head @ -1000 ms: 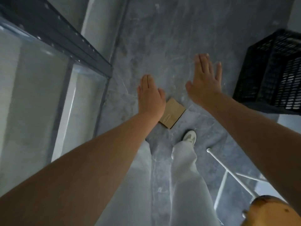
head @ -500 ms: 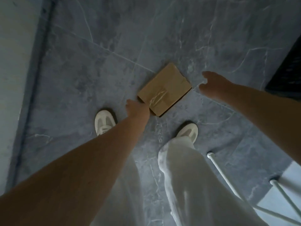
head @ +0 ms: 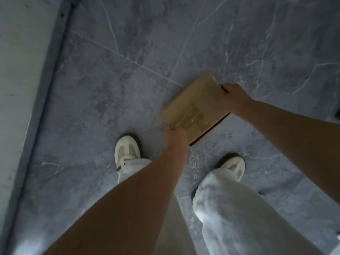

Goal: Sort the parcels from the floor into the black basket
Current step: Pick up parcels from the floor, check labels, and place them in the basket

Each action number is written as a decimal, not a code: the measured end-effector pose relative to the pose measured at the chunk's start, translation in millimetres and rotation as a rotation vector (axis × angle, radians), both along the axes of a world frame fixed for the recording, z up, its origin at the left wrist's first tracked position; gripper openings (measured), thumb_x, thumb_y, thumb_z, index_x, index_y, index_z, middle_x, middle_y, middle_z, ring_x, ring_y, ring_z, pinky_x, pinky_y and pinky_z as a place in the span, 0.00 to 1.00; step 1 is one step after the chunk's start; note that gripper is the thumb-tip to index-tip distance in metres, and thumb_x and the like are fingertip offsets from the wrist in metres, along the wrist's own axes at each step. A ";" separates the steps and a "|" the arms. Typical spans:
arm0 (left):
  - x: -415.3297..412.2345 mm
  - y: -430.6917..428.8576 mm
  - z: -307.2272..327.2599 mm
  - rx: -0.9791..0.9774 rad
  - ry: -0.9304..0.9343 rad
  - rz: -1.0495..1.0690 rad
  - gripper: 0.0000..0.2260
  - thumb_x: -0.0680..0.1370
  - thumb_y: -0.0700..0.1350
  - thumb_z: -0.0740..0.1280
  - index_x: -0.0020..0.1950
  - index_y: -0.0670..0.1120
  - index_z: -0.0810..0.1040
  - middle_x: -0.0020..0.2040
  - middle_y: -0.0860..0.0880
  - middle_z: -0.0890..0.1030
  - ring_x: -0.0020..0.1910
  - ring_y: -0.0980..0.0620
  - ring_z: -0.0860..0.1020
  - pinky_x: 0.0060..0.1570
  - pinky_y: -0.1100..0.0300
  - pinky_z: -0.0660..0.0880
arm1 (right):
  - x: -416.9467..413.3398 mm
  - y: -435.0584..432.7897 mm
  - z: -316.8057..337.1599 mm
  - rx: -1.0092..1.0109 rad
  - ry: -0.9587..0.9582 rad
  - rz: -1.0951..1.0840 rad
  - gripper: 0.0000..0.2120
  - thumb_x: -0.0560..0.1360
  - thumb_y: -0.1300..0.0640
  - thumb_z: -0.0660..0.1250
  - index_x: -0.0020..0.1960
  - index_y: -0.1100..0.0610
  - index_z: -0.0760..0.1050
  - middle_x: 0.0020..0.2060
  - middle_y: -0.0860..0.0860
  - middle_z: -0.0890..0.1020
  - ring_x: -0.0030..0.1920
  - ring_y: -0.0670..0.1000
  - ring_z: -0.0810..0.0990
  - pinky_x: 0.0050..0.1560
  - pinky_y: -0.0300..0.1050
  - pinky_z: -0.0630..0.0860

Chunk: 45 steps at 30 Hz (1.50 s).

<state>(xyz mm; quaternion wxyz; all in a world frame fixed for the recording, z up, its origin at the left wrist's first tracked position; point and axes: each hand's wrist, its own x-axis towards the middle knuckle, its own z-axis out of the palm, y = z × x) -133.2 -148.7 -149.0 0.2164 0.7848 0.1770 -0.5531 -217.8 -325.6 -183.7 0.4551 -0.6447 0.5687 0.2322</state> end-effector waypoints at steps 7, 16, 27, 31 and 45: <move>91.0 -21.6 140.8 -0.035 -0.237 -0.060 0.12 0.80 0.34 0.58 0.60 0.39 0.77 0.56 0.42 0.79 0.47 0.43 0.76 0.44 0.62 0.69 | 74.0 -14.9 164.1 -0.072 -0.119 -0.090 0.16 0.81 0.55 0.56 0.62 0.63 0.75 0.52 0.56 0.76 0.49 0.54 0.75 0.44 0.43 0.69; 185.1 -37.7 447.3 -0.533 -0.617 0.045 0.11 0.78 0.38 0.63 0.51 0.49 0.83 0.44 0.51 0.82 0.42 0.56 0.82 0.39 0.68 0.77 | 145.6 -34.4 462.9 -0.138 -0.322 -0.214 0.15 0.82 0.58 0.54 0.51 0.60 0.79 0.51 0.59 0.78 0.54 0.58 0.76 0.55 0.51 0.71; 169.5 37.0 745.9 -0.685 -1.035 0.319 0.16 0.82 0.40 0.60 0.67 0.49 0.77 0.61 0.50 0.77 0.46 0.61 0.75 0.36 0.78 0.69 | 173.8 2.0 751.0 -0.260 -0.708 0.103 0.10 0.80 0.56 0.58 0.54 0.56 0.78 0.51 0.58 0.81 0.53 0.59 0.80 0.58 0.58 0.76; 139.0 87.1 800.2 -0.663 -1.181 0.350 0.16 0.80 0.37 0.63 0.64 0.50 0.79 0.55 0.50 0.81 0.45 0.64 0.78 0.36 0.79 0.69 | 165.8 24.5 824.1 -0.276 -0.813 0.198 0.12 0.79 0.55 0.62 0.60 0.58 0.77 0.53 0.55 0.81 0.54 0.57 0.80 0.59 0.56 0.76; 85.0 279.1 928.4 -0.721 -1.295 0.763 0.04 0.79 0.43 0.68 0.50 0.47 0.84 0.45 0.52 0.84 0.43 0.54 0.81 0.44 0.61 0.80 | 173.6 185.2 975.9 -0.079 -1.009 0.538 0.14 0.80 0.47 0.62 0.53 0.56 0.79 0.47 0.52 0.81 0.46 0.50 0.80 0.41 0.41 0.74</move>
